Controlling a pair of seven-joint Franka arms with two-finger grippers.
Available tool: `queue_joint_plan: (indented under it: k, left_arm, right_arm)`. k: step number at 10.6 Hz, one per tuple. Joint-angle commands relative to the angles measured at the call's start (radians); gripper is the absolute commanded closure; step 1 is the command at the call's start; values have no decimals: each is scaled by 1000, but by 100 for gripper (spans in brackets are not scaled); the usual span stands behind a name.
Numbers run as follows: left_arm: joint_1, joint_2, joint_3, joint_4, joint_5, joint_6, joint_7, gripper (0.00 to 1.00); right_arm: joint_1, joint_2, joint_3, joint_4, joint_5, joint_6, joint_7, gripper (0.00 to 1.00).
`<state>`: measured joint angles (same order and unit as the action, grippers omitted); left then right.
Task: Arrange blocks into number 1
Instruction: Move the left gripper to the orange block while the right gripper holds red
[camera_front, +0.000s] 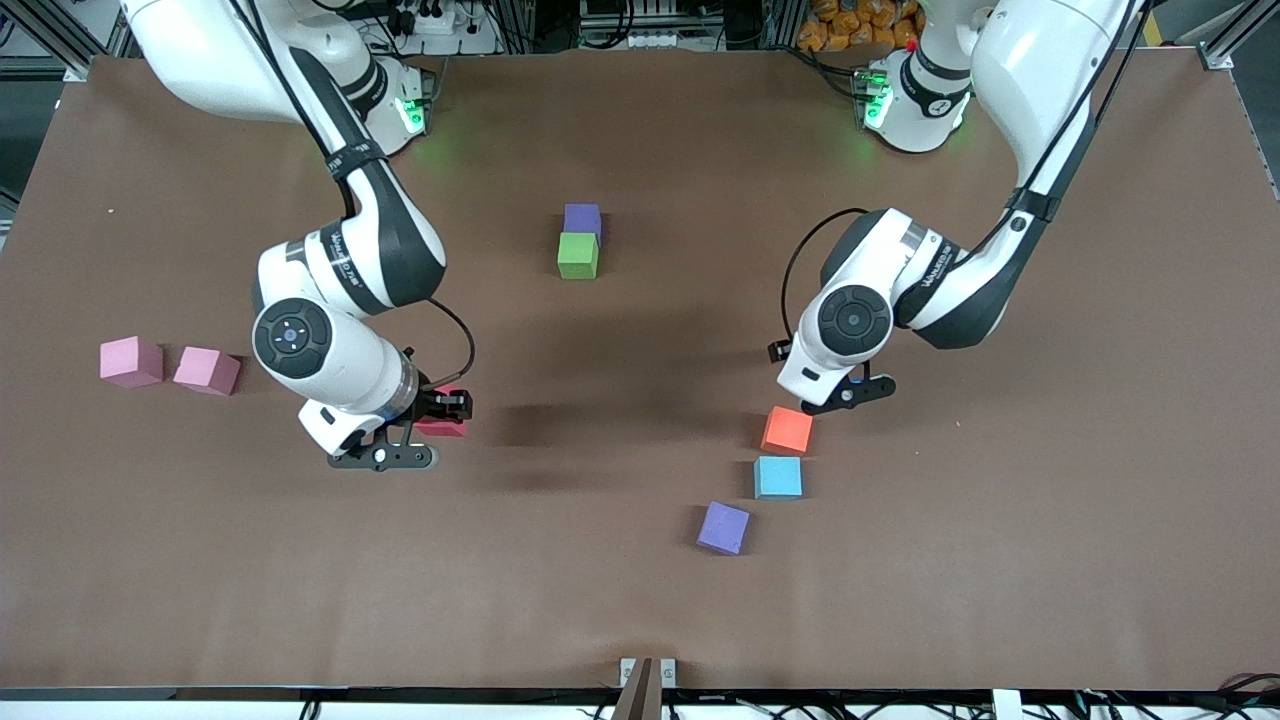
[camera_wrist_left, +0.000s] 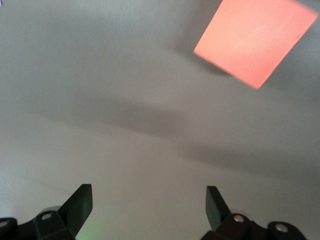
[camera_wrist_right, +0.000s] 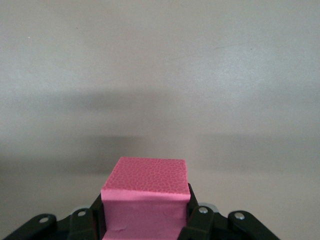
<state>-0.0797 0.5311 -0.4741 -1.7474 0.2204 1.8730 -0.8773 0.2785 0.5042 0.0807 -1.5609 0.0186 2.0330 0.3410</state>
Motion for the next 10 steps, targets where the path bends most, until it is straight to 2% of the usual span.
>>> queue_joint_plan:
  k: [1,6,10]
  left_arm:
    - [6,-31,-8,-47,-22,-6,-40,0]
    - [9,-37,-15,-58,-21,8,-45,0]
    - [47,-118,-27,-174,-19,57,-9,0]
  right_arm:
    - [-4,-33,13,-7,-2,-40,10,100]
    - [21,-61,14,-18,0,-68,29,100]
    - [60,-70,13,-31,0,-71,70,100]
